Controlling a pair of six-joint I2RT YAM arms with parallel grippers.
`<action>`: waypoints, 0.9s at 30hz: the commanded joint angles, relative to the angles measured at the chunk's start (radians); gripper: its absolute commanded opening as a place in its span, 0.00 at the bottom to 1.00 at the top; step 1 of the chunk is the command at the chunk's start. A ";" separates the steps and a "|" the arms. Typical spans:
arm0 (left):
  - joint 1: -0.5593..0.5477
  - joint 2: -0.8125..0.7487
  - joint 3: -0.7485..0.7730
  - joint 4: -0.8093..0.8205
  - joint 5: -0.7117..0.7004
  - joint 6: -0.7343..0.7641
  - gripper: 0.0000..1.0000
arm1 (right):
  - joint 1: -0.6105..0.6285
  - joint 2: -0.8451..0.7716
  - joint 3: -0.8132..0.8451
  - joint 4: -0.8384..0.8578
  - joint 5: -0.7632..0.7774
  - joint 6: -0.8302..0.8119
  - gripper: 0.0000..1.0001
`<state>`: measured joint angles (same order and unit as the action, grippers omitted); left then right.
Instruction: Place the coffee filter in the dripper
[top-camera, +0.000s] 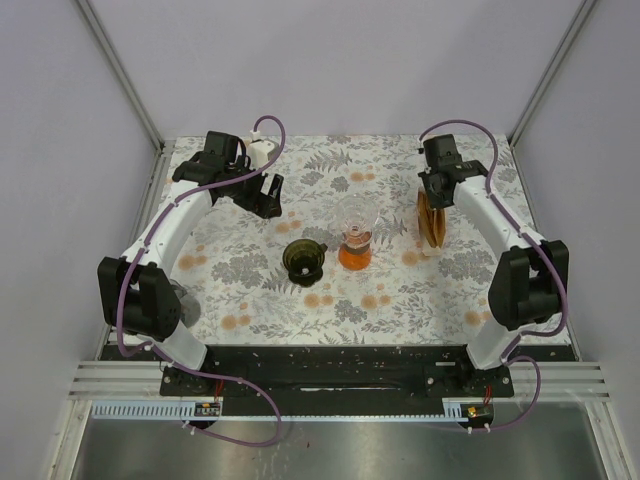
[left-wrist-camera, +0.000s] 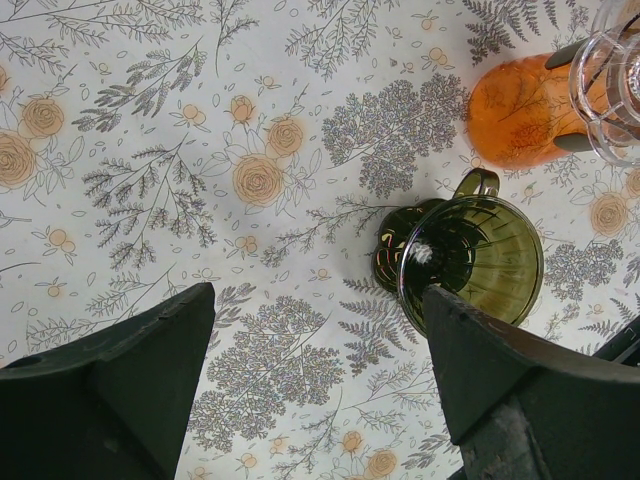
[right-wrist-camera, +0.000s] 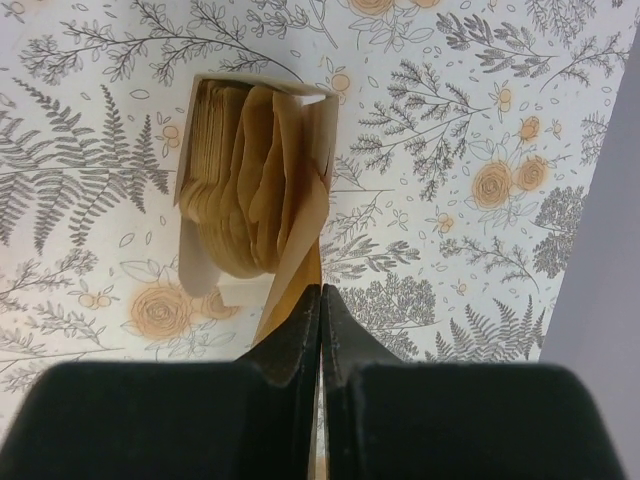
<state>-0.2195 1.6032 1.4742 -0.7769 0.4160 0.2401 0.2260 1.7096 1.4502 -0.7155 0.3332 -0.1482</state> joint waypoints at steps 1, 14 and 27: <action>0.003 -0.037 0.040 0.002 0.030 0.019 0.88 | -0.004 -0.083 0.078 -0.110 -0.066 0.065 0.00; -0.012 -0.032 0.181 -0.100 0.038 0.021 0.88 | 0.030 -0.212 0.306 -0.367 -0.161 0.232 0.00; -0.501 -0.135 0.428 -0.173 -0.221 0.031 0.92 | 0.191 -0.301 0.415 -0.323 -0.330 0.455 0.00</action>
<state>-0.6106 1.5311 1.8236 -0.9478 0.2832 0.2737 0.3683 1.4330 1.8473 -1.0840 0.0631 0.2024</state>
